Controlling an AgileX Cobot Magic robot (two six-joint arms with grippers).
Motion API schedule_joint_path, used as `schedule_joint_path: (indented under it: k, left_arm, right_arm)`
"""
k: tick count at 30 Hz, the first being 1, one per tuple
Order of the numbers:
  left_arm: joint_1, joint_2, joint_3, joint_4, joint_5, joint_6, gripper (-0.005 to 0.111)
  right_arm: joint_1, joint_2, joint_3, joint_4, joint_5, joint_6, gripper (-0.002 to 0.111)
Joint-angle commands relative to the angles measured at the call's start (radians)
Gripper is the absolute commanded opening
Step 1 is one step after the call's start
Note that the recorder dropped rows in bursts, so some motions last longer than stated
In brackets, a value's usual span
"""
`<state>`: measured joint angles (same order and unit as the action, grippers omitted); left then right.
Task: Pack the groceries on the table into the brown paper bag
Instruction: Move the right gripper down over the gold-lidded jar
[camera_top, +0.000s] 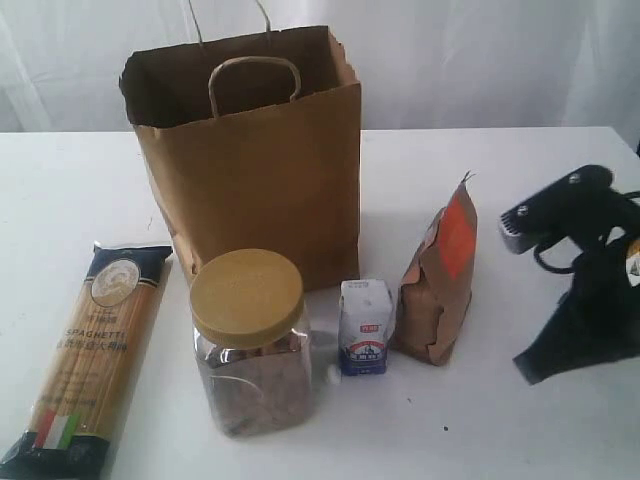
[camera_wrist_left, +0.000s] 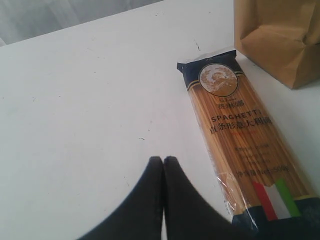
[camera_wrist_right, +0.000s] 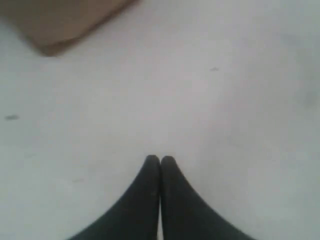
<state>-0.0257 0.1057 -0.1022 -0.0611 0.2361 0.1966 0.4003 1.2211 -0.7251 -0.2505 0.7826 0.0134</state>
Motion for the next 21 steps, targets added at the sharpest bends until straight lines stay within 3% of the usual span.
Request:
schedule_joint_path:
  k: [1,5,14,21]
  left_arm:
    - [0.003,-0.007,0.003,-0.004,0.003,-0.008,0.0]
    - [0.003,-0.007,0.003,-0.004,0.001,-0.008,0.0]
    - [0.003,-0.007,0.073,-0.004,0.045,-0.013,0.0]
    - [0.003,-0.007,0.08,-0.004,0.013,-0.013,0.0]
  right_arm:
    - [0.0,-0.032,-0.062,0.456,0.033,-0.385,0.0]
    - [0.054,-0.026,-0.184,0.535,0.12,-0.407,0.0]
    - [0.38,0.121,-0.413,0.556,0.1,-0.338,0.0]
    - [0.429,0.179,-0.414,0.553,0.019,-0.338,0.001]
